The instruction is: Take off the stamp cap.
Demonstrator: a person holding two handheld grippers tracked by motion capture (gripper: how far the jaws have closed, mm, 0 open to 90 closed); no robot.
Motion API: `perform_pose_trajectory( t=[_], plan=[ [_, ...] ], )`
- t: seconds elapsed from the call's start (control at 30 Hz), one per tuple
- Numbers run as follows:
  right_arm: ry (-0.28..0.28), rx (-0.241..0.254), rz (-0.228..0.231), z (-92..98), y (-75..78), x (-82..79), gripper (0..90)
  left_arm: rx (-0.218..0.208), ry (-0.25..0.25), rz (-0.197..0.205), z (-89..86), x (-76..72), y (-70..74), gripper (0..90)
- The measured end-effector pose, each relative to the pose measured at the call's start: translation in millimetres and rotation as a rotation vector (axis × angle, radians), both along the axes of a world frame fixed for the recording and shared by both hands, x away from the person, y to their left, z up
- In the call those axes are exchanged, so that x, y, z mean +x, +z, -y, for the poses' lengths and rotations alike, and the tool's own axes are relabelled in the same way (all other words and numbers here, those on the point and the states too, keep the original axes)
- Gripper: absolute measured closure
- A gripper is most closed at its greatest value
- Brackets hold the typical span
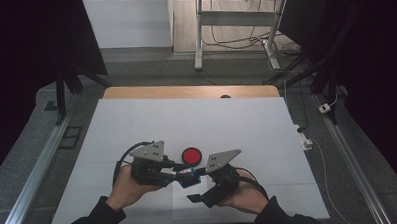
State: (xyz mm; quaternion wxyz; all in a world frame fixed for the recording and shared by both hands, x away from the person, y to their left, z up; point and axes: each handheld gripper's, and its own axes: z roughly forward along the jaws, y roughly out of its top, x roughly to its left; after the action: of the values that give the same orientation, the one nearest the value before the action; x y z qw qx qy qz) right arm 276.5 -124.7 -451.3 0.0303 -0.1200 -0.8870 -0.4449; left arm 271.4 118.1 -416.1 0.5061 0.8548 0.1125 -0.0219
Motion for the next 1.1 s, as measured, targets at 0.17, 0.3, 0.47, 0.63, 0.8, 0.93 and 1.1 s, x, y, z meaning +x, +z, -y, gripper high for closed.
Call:
perform_pose_trajectory(
  t=[0.17,0.3,0.47,0.63,0.8,0.93,1.1],
  plan=[
    [0.046,0.040,-0.038,3.9,-3.3,3.2,42.5,-0.007,-0.025,-0.002,1.4,0.1,-1.3,70.6],
    [0.068,0.054,-0.048,5.9,-4.7,4.6,49.9,-0.011,-0.046,-0.004,3.1,0.2,-2.5,70.6],
    [0.097,0.081,-0.043,7.3,-4.0,4.8,55.8,-0.017,-0.065,0.000,4.5,-0.1,-3.3,70.6],
    [0.109,0.092,-0.037,8.2,-2.6,4.4,61.7,-0.032,-0.078,0.003,4.1,-0.2,-3.2,70.6],
    [0.120,0.099,-0.039,8.4,-2.5,3.9,65.7,-0.040,-0.083,0.011,3.3,-0.3,-3.3,70.6],
    [0.125,0.117,-0.046,9.0,-2.0,3.8,67.8,-0.059,-0.102,0.023,1.7,-0.5,-3.0,70.6],
    [0.133,0.130,-0.051,9.2,0.6,3.3,68.8,-0.079,-0.110,0.023,-0.3,-0.4,-2.1,70.5]
  ],
)
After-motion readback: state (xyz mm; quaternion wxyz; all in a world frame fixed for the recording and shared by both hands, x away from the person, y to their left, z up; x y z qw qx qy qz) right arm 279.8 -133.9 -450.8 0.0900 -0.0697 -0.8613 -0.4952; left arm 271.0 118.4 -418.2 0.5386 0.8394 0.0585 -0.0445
